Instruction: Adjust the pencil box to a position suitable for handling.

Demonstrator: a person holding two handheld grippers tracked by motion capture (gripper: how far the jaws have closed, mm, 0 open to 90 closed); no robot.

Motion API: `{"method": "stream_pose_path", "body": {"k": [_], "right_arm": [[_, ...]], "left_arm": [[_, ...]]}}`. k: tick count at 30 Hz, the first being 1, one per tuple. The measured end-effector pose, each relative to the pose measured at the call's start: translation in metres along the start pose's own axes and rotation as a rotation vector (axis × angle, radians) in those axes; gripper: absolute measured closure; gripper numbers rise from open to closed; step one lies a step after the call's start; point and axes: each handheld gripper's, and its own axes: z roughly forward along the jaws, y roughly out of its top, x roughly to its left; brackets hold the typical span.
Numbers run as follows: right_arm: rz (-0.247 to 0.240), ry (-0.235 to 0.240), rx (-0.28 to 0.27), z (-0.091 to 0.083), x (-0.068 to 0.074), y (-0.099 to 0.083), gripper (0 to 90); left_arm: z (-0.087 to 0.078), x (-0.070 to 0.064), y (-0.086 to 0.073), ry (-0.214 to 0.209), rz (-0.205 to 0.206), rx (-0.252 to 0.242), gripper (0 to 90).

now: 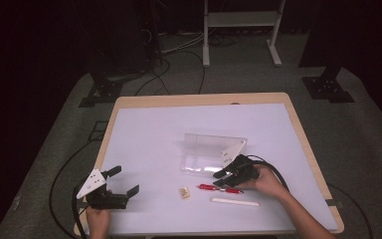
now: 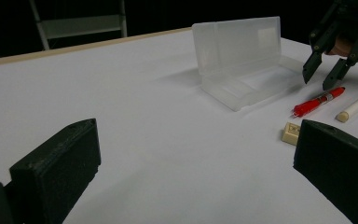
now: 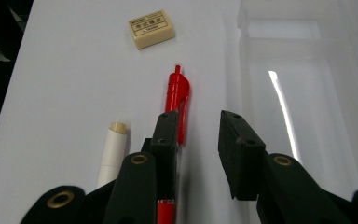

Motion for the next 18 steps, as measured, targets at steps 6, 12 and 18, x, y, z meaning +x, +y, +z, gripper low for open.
{"method": "stream_pose_path", "body": {"k": [6,12,18], "right_arm": [[-0.006,0.021,0.022,0.006,0.005,-0.001,67.4],[0.0,0.033,0.041,0.011,0.007,-0.004,70.4],[0.0,0.033,0.055,0.014,0.008,-0.007,74.0]], "left_arm": [[0.002,0.003,-0.002,-0.001,-0.017,0.013,0.0],[0.004,0.002,-0.003,-0.007,-0.015,0.02,0.0],[0.005,0.003,-0.004,-0.011,-0.013,0.031,0.0]]}}
